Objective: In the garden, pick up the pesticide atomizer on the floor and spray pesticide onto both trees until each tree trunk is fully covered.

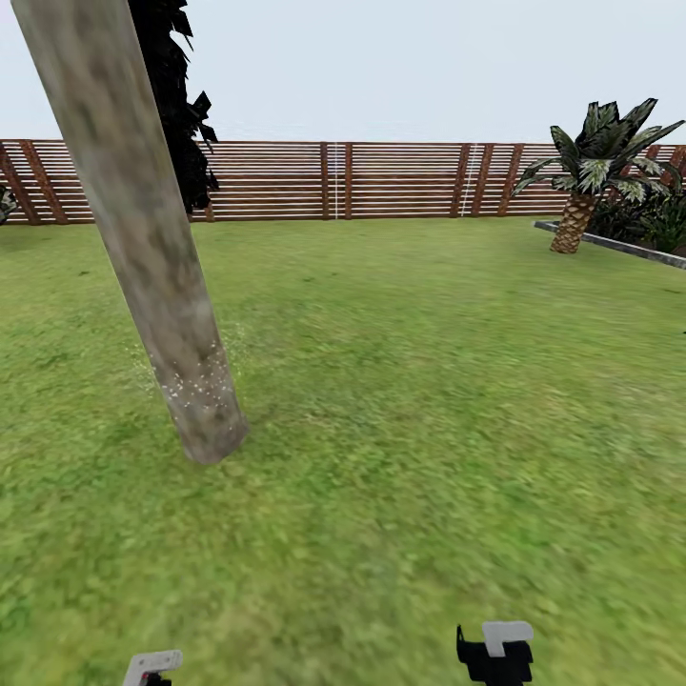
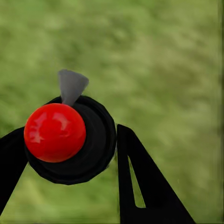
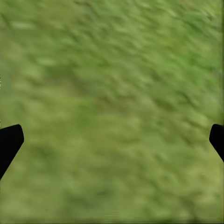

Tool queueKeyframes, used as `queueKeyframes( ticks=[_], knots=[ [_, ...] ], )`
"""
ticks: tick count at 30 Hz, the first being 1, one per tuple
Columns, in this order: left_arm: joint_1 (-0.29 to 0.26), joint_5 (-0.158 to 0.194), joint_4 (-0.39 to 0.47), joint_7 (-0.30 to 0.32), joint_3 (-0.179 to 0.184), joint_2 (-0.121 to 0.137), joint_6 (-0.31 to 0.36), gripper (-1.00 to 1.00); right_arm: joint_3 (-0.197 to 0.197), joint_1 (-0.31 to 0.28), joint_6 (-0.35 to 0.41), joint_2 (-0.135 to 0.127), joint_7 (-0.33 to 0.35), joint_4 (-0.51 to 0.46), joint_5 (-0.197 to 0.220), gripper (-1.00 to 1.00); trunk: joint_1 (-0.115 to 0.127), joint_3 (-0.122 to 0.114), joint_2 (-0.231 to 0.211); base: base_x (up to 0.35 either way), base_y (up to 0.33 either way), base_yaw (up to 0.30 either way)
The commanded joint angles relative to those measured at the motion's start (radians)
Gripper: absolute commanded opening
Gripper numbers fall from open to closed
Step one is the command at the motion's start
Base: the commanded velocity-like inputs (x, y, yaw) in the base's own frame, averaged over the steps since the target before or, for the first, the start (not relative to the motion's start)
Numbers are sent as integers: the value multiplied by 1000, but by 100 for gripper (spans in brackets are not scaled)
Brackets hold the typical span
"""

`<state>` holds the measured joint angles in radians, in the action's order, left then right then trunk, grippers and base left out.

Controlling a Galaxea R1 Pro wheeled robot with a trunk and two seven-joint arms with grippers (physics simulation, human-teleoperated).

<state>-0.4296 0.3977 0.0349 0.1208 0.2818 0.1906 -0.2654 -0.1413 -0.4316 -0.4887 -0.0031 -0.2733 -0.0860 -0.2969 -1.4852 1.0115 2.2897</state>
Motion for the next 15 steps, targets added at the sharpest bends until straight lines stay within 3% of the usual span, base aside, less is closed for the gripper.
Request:
queueKeyframes(
  ticks=[1, 8, 15],
  knots=[
    [0, 11, -1, 7, 6, -2, -2, -100, -7, 1, -3, 0, -3, 1, -9, 100, 0, 1, 0, 0, 0, 0],
    [0, 13, -1, 8, 7, -3, -1, -100, -7, 2, -2, 8, 5, -1, -3, 100, 0, 1, 0, 0, 0, 15],
    [1, 11, -1, 9, 8, -7, -1, -100, -8, 2, -2, 11, 1, -1, -2, 100, 0, 1, 0, 0, 0, 244]
  ],
)
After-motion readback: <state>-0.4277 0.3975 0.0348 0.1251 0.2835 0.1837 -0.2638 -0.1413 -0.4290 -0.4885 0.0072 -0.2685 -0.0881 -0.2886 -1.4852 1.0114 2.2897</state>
